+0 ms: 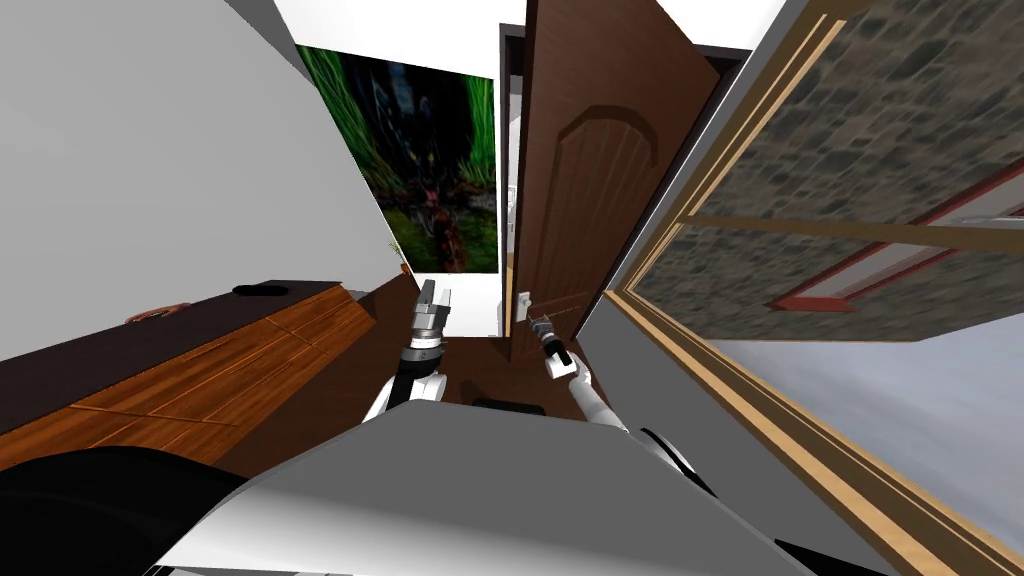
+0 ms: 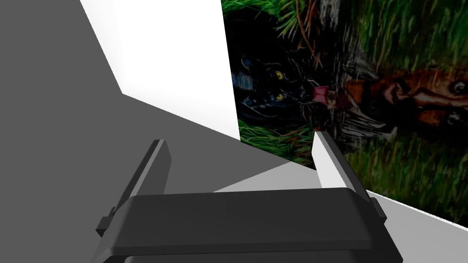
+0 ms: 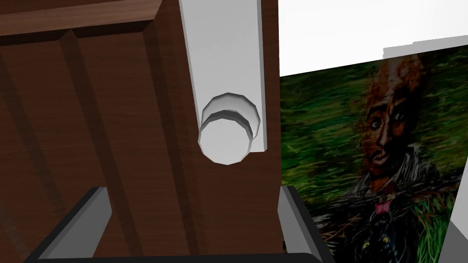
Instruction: Pull the door open
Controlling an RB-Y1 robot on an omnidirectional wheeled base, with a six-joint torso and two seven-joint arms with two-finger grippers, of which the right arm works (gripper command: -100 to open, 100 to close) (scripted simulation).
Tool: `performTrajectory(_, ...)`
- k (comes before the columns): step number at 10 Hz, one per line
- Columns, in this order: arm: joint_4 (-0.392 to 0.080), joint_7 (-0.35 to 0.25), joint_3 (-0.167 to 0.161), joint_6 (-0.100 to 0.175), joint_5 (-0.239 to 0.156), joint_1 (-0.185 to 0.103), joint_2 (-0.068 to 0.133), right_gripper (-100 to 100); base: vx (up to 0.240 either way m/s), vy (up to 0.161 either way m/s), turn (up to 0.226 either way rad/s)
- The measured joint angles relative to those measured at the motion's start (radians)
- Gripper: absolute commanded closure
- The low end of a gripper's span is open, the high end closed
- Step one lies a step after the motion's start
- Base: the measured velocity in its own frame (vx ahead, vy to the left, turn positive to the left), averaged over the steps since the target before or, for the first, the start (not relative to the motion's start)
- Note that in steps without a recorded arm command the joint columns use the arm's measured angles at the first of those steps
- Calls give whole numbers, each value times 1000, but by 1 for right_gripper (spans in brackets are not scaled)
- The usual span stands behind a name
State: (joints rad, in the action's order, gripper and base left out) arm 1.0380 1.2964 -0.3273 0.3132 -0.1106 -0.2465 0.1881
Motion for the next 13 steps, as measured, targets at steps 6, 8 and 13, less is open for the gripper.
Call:
performTrajectory(6,26,64,-55,51,5,12,41,-100,-25,-49,141)
performTrajectory(8,5,43,-44,71,-2,7,67,-100,47,136,82)
performTrajectory(13,-51,-18,-10,129,-25,6,153,-100,90,93,140)
